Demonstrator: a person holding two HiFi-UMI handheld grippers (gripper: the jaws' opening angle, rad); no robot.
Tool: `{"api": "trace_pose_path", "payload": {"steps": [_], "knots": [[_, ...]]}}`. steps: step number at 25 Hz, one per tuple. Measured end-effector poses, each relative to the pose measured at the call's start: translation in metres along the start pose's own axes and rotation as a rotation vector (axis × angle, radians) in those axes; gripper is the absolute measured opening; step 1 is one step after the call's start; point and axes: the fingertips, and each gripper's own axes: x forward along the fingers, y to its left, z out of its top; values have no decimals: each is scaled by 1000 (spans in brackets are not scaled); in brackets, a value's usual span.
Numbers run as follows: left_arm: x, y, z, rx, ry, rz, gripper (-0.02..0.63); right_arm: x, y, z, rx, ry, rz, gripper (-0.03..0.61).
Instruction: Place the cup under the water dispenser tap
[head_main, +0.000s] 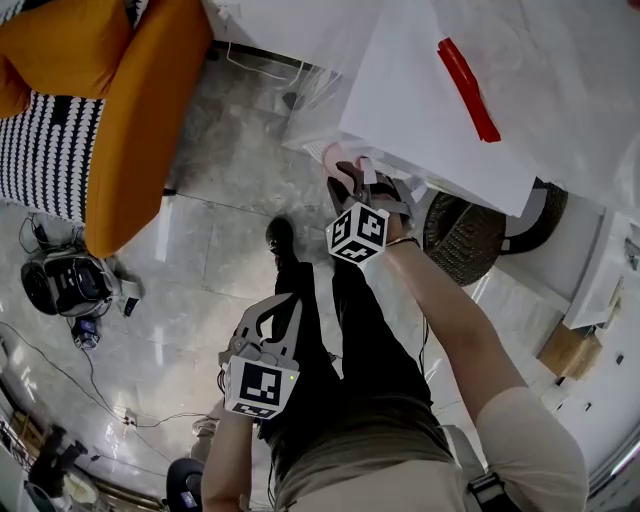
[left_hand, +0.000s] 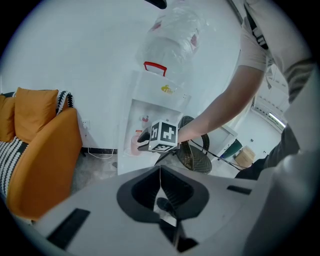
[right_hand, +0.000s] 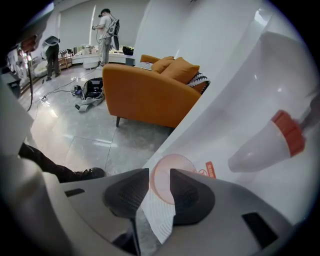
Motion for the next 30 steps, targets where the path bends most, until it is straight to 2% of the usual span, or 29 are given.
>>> {"api": "trace_pose_path", "payload": {"steps": [10, 17, 20, 23, 27, 28, 30], "knots": [[-9, 4, 11, -7, -33, 29, 57, -31, 9, 14, -22, -79, -6, 121], [-27, 28, 35, -31, -98, 144, 57, -77, 16, 30, 60, -166, 10, 121], [-46, 40, 50, -46, -143, 164, 57, -114, 19, 47, 157, -204, 31, 121], [-65, 53, 69, -19, -175, 194, 57, -151, 14, 64, 311, -245, 56, 121], [-95, 67, 98, -23, -240, 201, 57, -185, 24, 73, 596, -262, 241, 121], [-102, 68, 107, -21, -256, 200, 57, -194, 23, 72, 631, -256, 255, 121], [-113, 66, 124, 4, -285, 198, 57, -217, 17, 72, 633, -257, 232, 121]]}}
